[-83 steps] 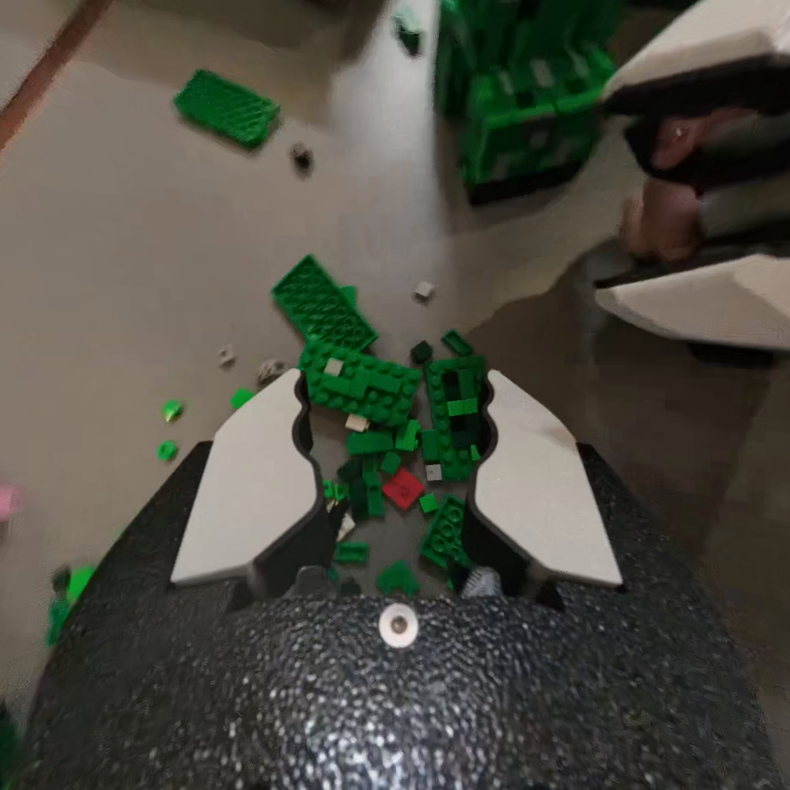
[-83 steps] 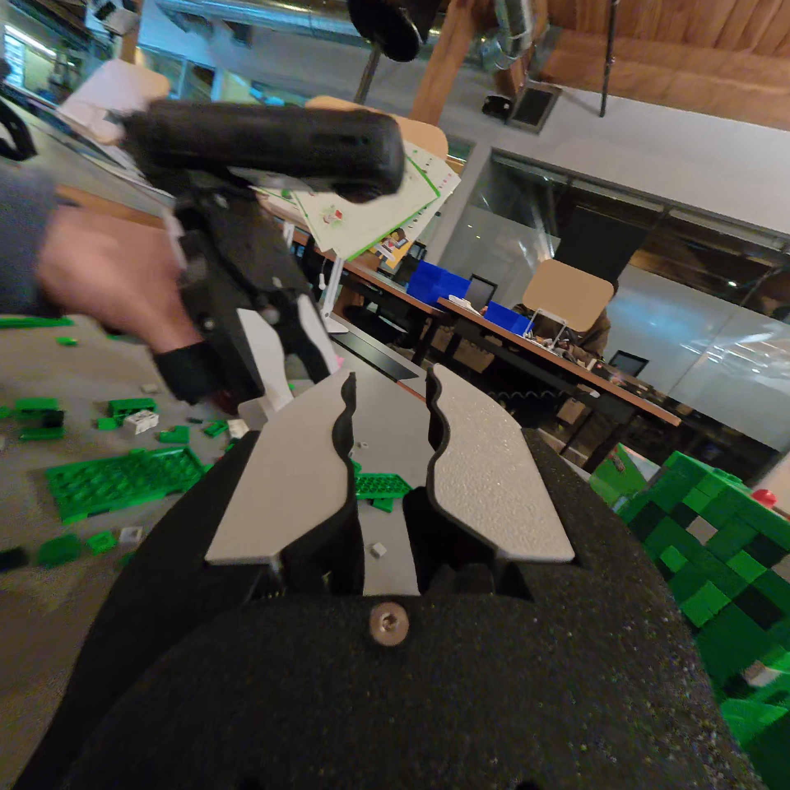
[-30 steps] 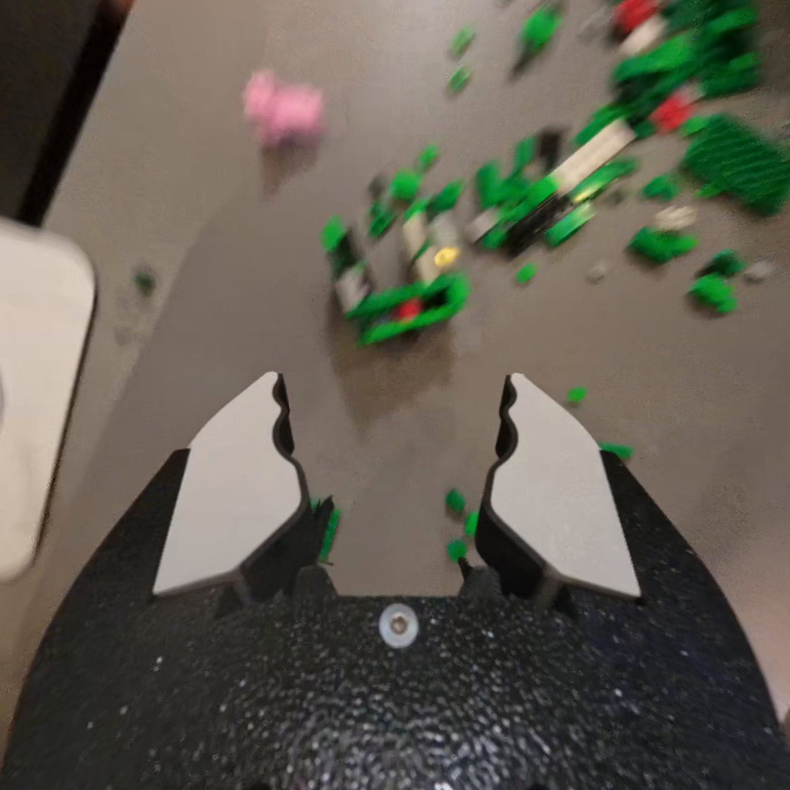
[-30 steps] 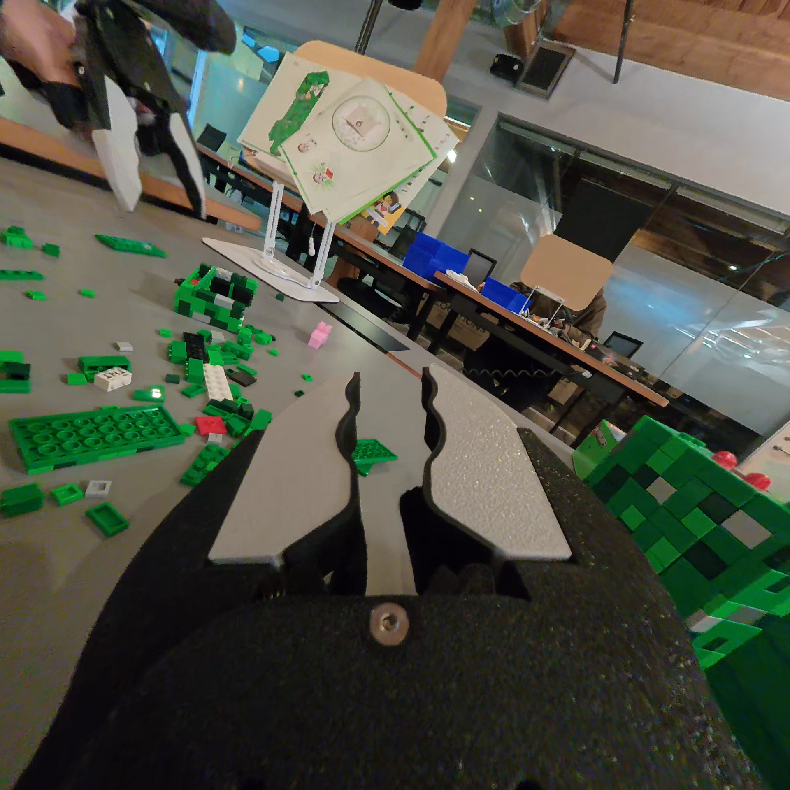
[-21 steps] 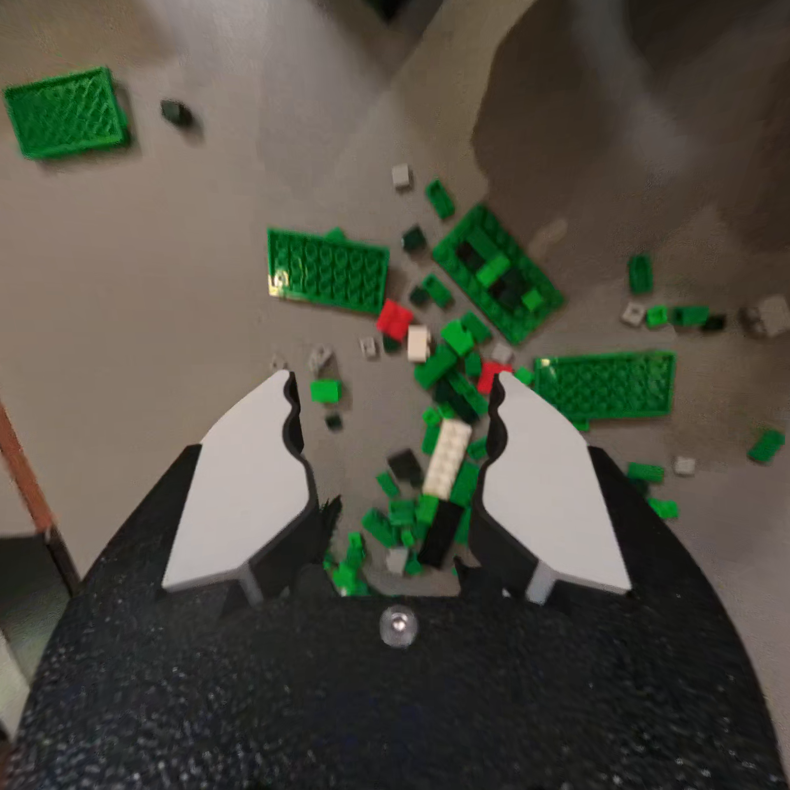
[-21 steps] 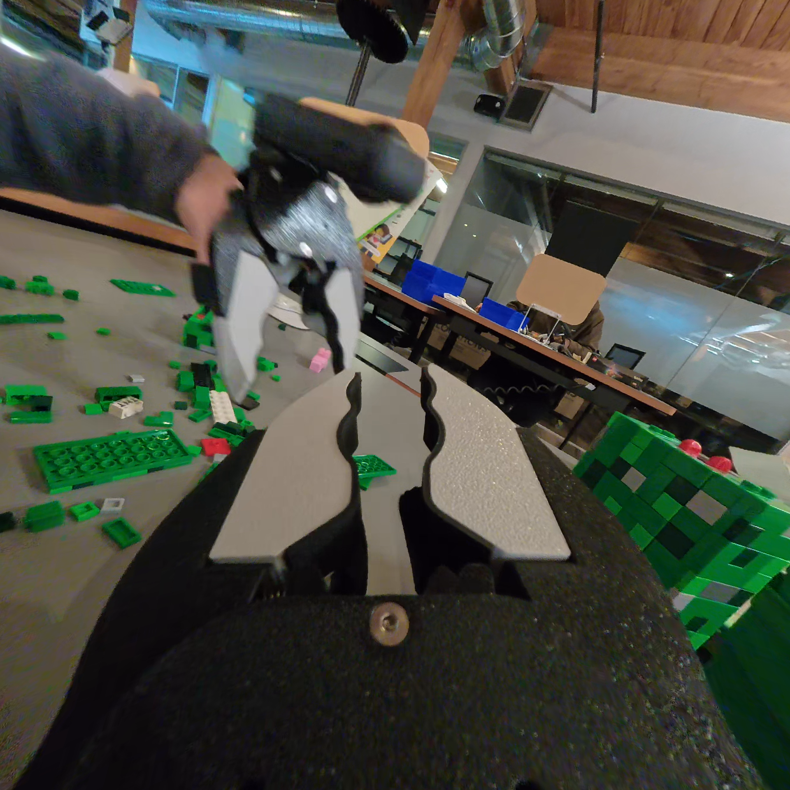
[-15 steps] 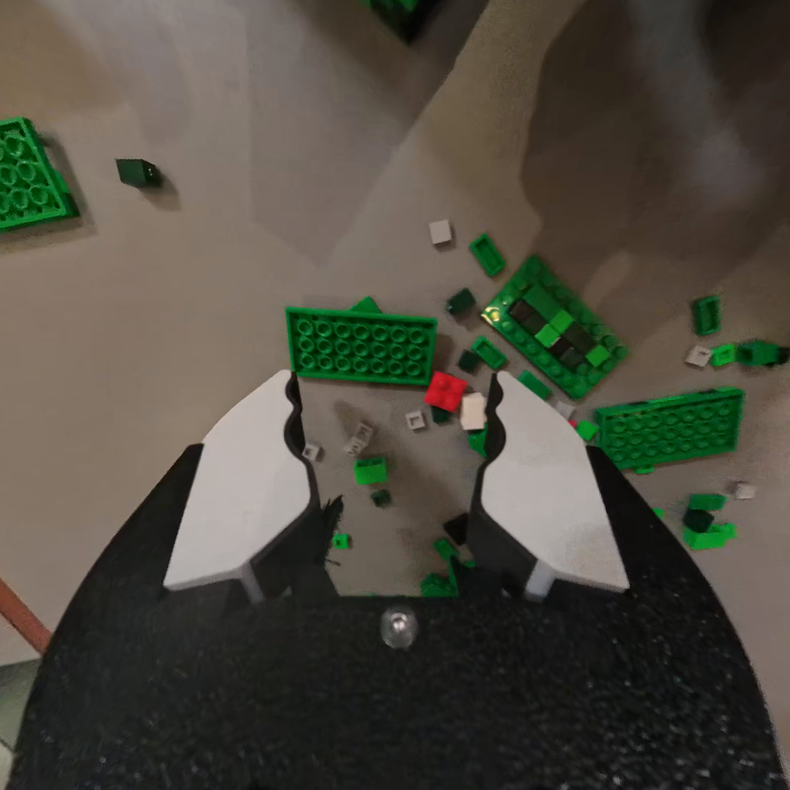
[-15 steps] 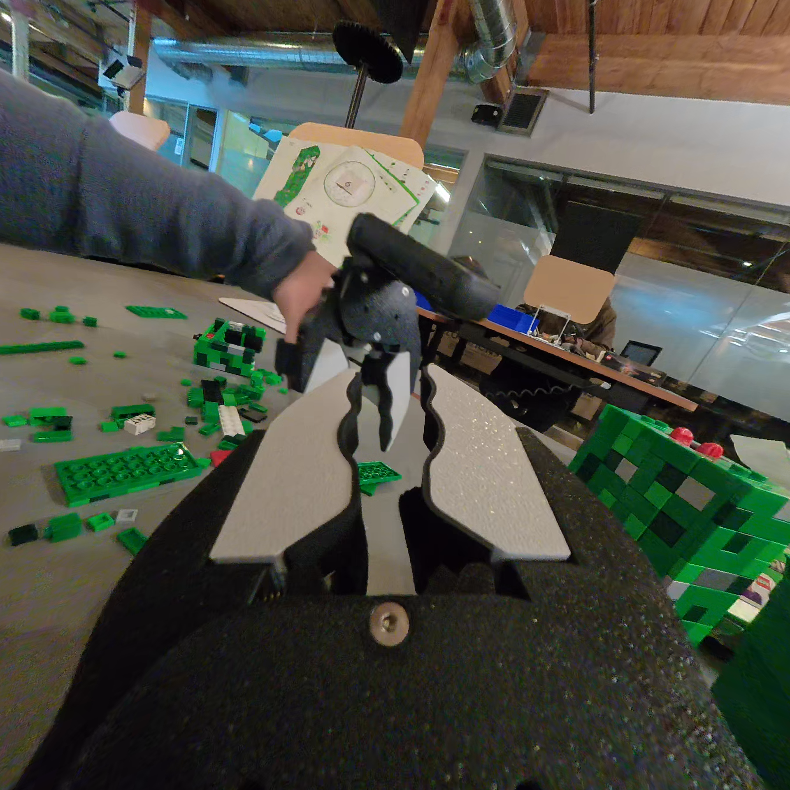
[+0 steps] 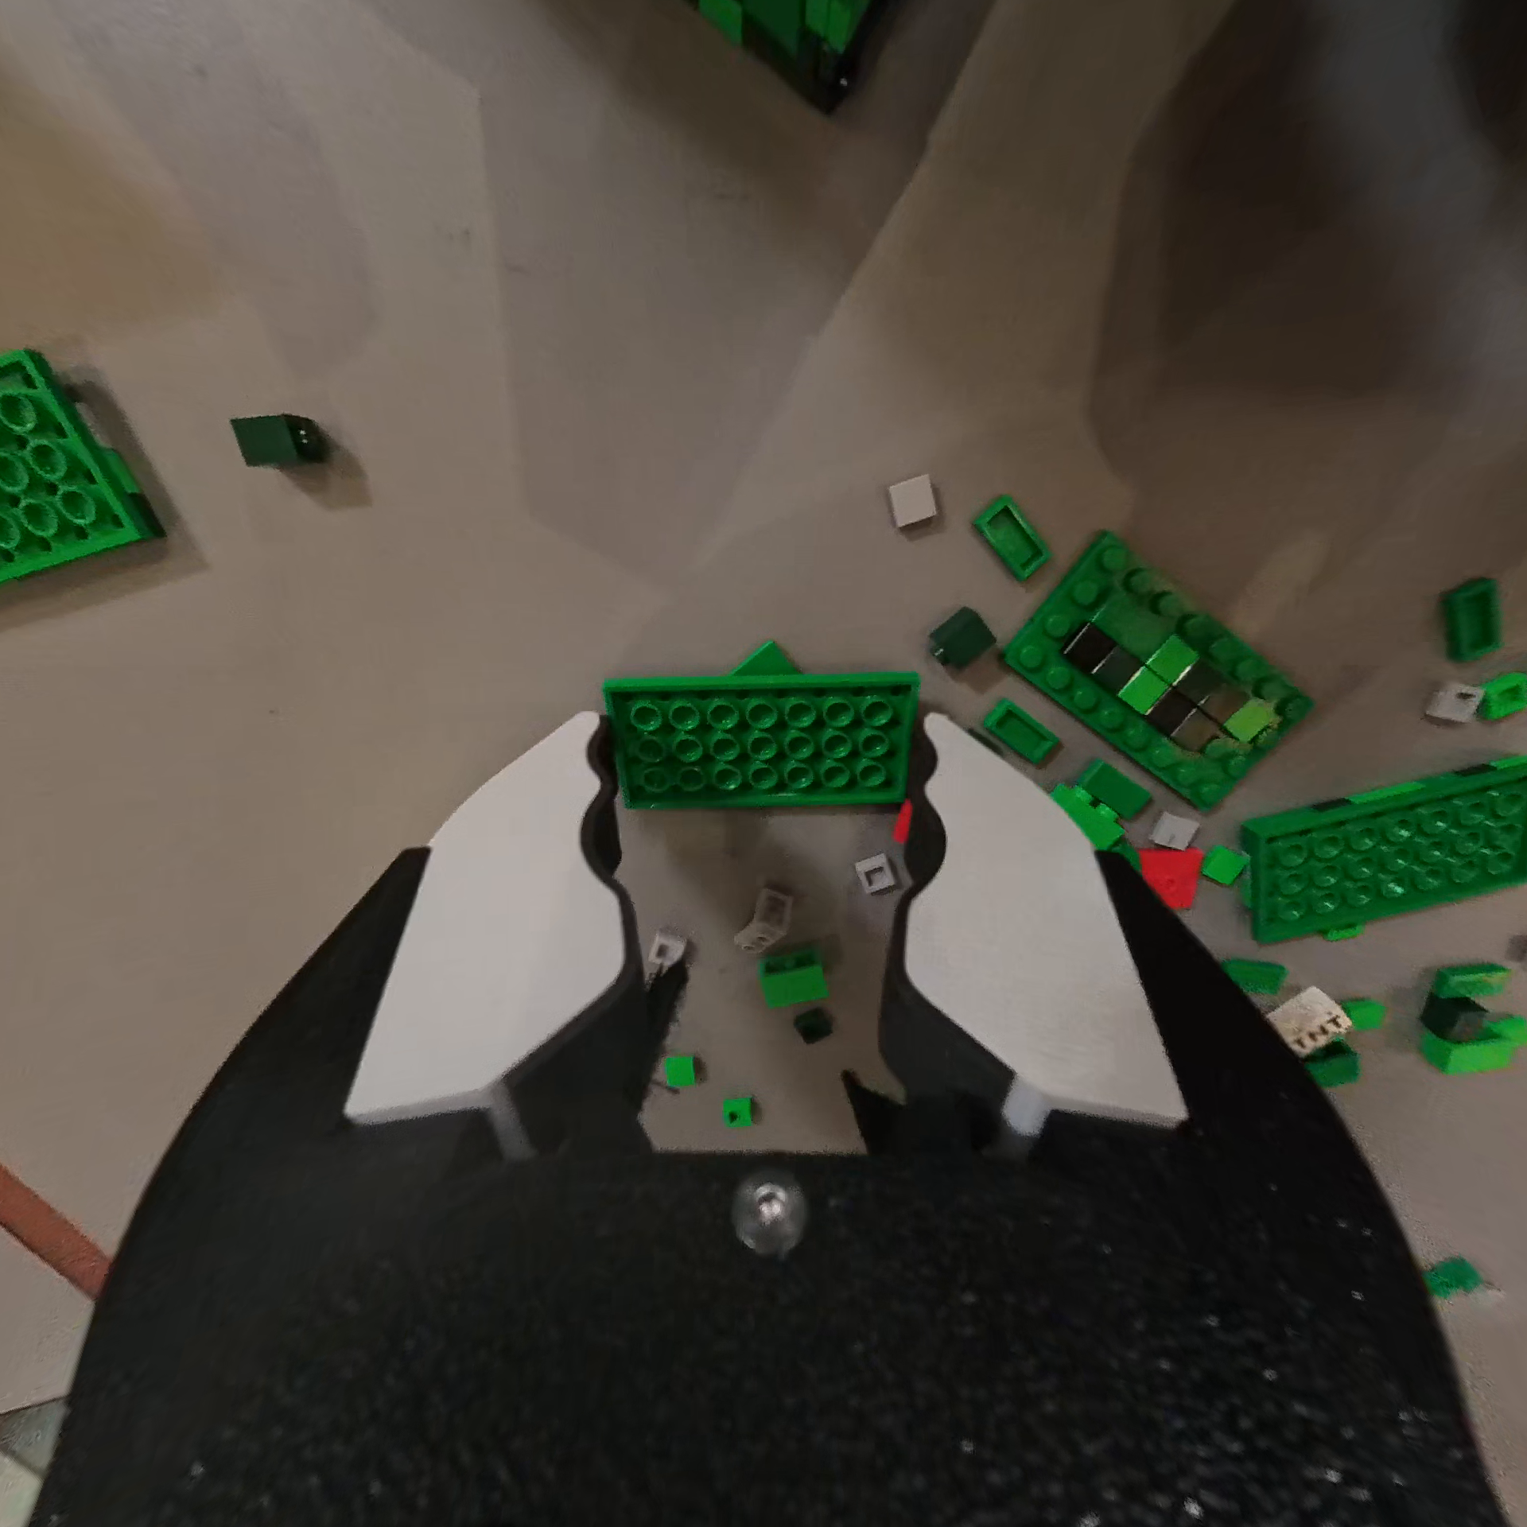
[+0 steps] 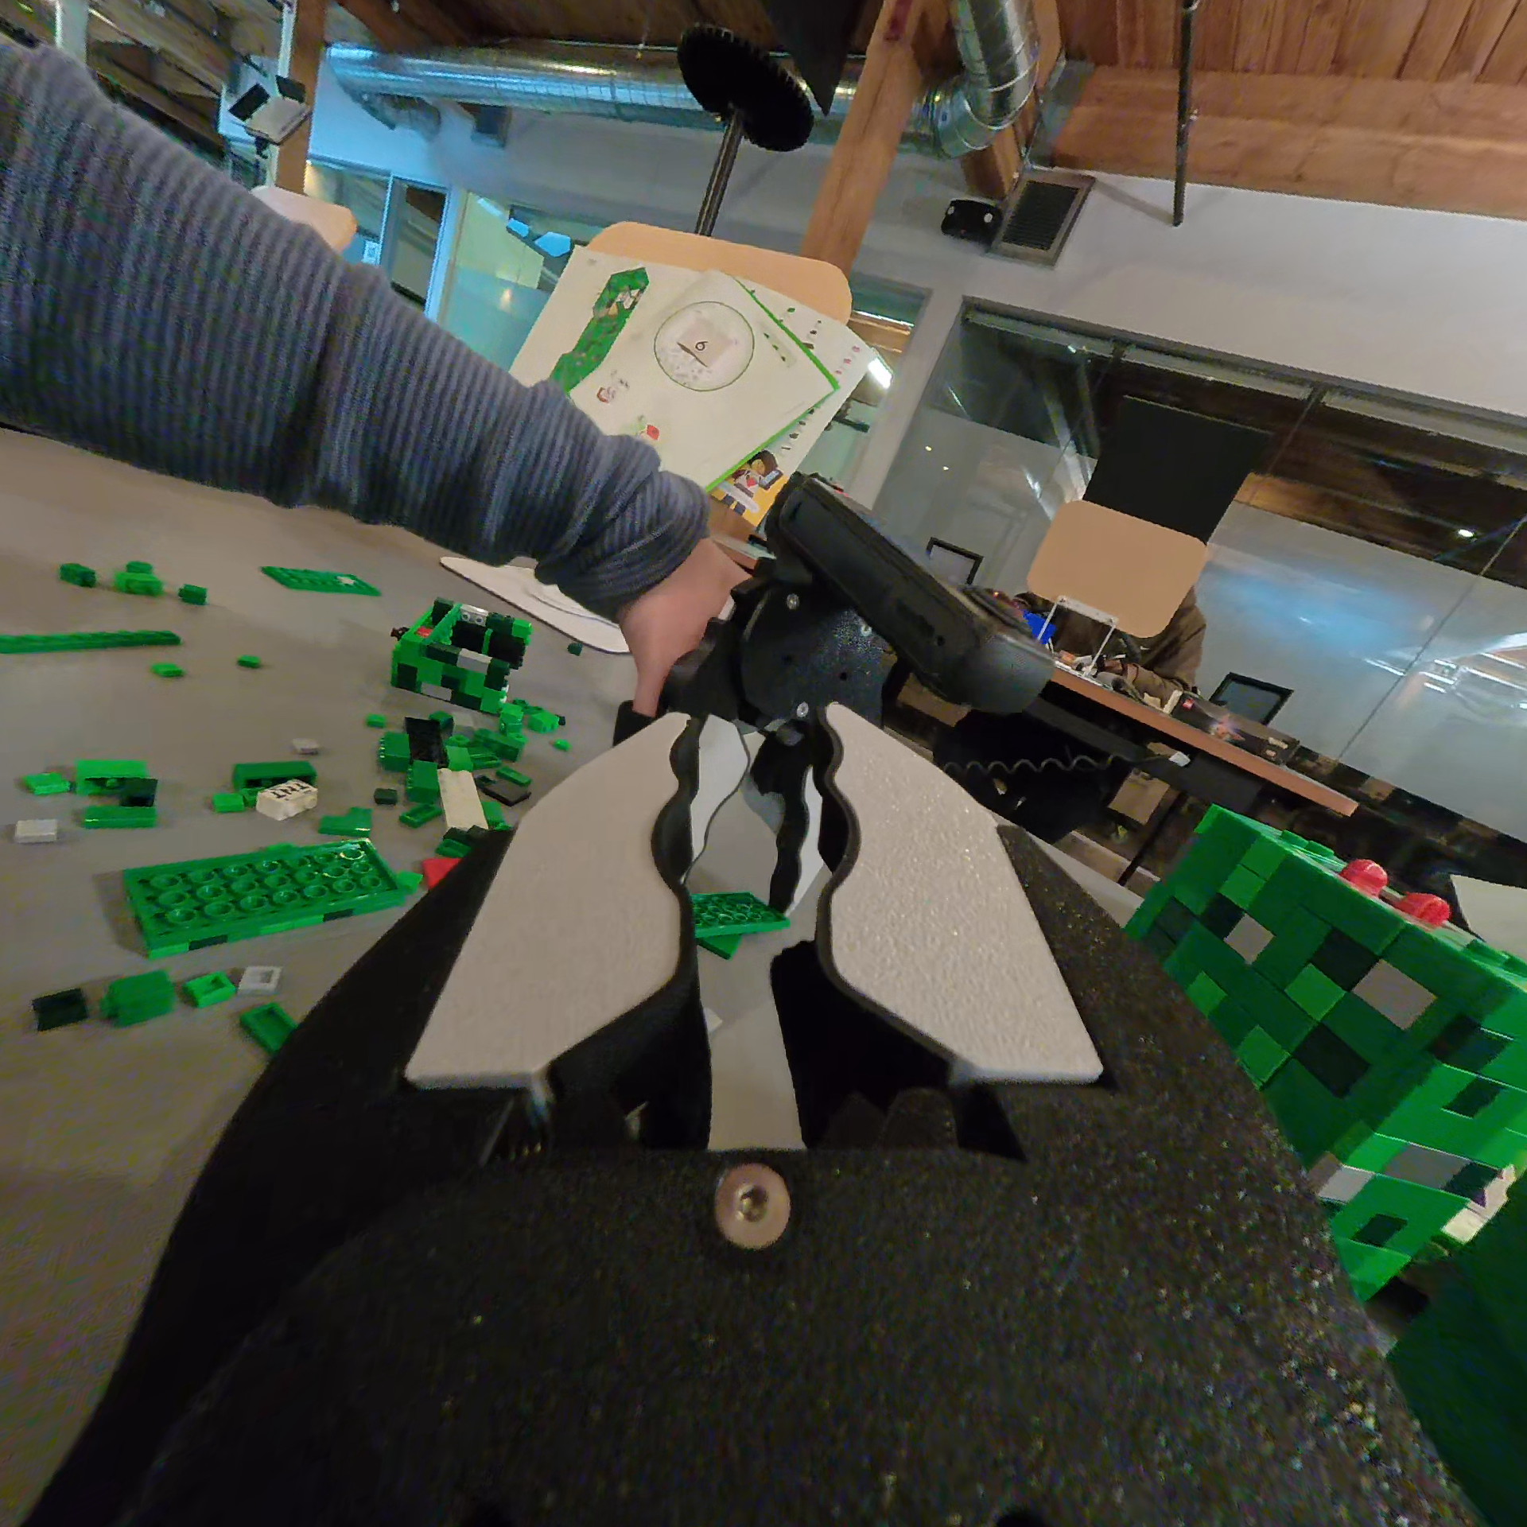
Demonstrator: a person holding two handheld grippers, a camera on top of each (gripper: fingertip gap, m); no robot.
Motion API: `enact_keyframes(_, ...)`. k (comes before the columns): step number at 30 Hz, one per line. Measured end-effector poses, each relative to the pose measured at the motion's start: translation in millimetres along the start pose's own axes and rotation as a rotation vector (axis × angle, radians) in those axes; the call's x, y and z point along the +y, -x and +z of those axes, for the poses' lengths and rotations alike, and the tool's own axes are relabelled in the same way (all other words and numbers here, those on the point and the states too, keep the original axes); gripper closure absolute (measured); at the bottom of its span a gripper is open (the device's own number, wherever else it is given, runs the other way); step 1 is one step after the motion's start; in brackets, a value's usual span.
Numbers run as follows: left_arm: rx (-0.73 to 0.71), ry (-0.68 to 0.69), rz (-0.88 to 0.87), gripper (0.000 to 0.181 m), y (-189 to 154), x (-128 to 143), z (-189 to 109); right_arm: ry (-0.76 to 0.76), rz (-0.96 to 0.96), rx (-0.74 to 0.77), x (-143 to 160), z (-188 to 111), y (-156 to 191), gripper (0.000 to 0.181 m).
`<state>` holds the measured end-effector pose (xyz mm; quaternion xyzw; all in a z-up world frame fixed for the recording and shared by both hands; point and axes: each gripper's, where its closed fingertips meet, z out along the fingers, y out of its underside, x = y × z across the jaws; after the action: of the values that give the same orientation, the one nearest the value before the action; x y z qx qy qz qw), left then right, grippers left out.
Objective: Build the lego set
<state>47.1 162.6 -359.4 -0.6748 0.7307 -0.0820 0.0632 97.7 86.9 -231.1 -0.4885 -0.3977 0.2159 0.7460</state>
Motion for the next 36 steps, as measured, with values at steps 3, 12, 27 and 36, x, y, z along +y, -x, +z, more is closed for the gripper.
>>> enact_keyframes(3, -0.059, -0.015, -0.008, 0.114, 4, 3, -7, -0.002, -0.012, -0.013, 0, -1, 3, 0.155)
enact_keyframes(12, -0.306, 0.033, -0.239, 0.114, -60, 126, -131, 0.013, -0.02, -0.025, 2, 0, 5, 0.155)
enact_keyframes(27, -0.21, 0.151, -0.951, 0.114, -185, 383, -93, 0.074, -0.141, 0.002, 11, 9, 11, 0.156)
enact_keyframes(36, -0.216, 0.057, -1.084, 0.076, -169, 347, -100, 0.108, -0.151, 0.043, 17, 12, 5, 0.156)
